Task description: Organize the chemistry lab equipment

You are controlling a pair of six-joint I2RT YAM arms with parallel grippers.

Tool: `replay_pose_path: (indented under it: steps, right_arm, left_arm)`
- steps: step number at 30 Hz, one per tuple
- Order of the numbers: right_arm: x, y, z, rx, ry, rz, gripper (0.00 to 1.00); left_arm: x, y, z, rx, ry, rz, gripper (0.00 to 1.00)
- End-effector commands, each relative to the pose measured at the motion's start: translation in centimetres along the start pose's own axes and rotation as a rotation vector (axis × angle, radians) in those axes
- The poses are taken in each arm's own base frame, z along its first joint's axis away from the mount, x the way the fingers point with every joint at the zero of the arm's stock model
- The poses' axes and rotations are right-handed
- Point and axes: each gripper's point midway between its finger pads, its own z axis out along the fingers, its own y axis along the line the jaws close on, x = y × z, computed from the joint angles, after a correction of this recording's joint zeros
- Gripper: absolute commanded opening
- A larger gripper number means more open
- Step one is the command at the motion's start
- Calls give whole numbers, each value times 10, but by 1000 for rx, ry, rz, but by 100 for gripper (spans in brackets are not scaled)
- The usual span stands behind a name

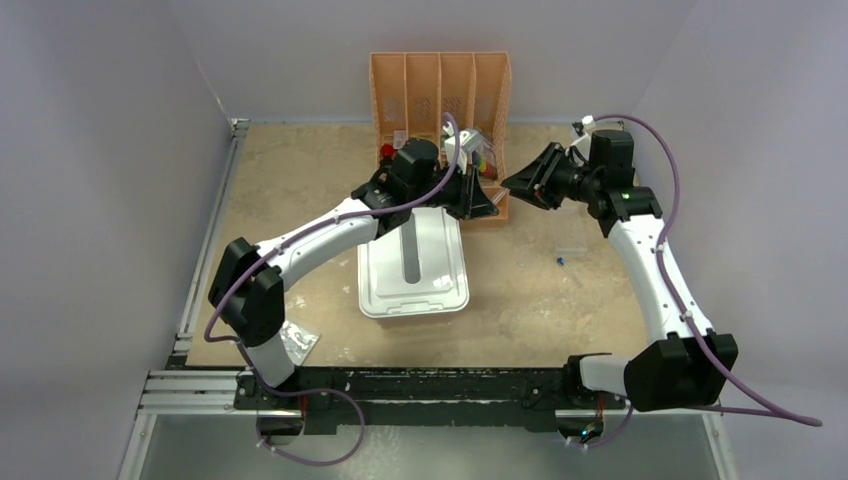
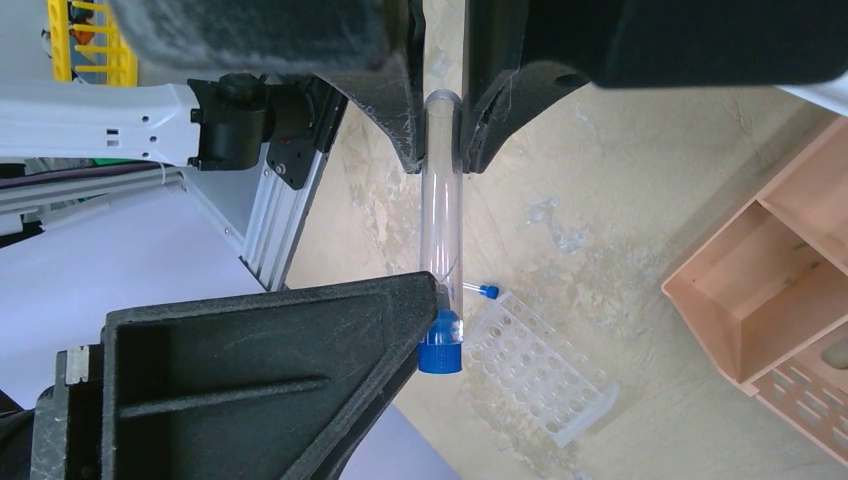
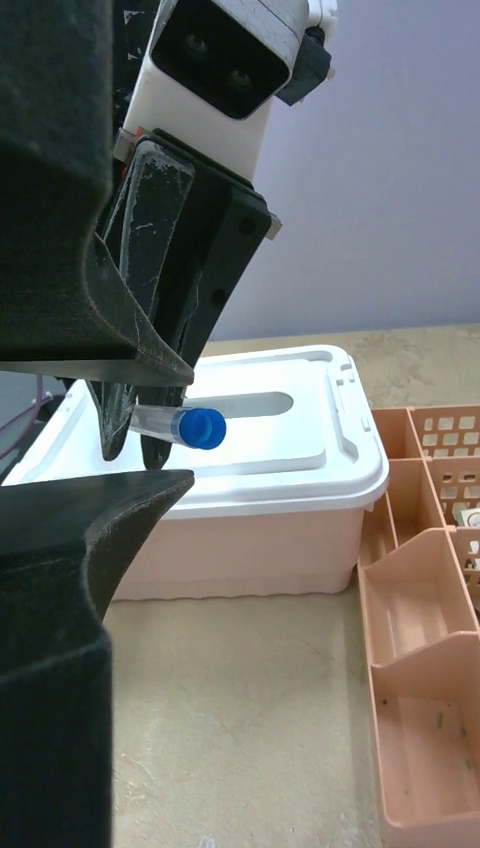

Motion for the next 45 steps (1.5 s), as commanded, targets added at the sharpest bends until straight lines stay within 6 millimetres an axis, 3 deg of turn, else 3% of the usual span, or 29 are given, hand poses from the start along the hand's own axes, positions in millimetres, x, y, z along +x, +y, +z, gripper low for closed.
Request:
replay_pose_path:
  steps: [1, 9, 21, 29, 33, 36, 37, 40, 42, 45]
  right_arm:
    - [-2, 17, -5, -64, 8, -8, 38]
    - [-1, 14, -2, -58, 12, 11, 36]
    - [0, 23, -3, -107, 21, 31, 24]
    - [-1, 26, -3, -126, 43, 28, 26]
    - [1, 24, -3, -130, 64, 24, 12]
    - [-2, 22, -4, -126, 46, 19, 8]
    - [-3, 22, -4, -128, 38, 13, 7]
    - [-13, 23, -4, -121, -5, -22, 7]
    - [-23, 18, -6, -74, -56, -66, 7]
    - [-44, -10, -13, 110, -162, -162, 7]
  left_arm:
    - [-37, -32, -23, 69, -93, 91, 0]
    - [-36, -35, -27, 84, -88, 92, 0]
    - [-30, -34, -32, 92, -66, 93, 0]
    - [-23, -27, -35, 81, -35, 104, 0]
    - [-24, -23, -36, 74, -35, 103, 0]
    - [-26, -20, -37, 73, -37, 96, 0]
    - [-27, -18, -37, 67, -39, 90, 5]
    - [-32, -7, -39, 21, -56, 49, 43]
    - [-39, 5, -43, -28, -91, 17, 63]
    - [-56, 25, -56, -110, -153, -25, 73]
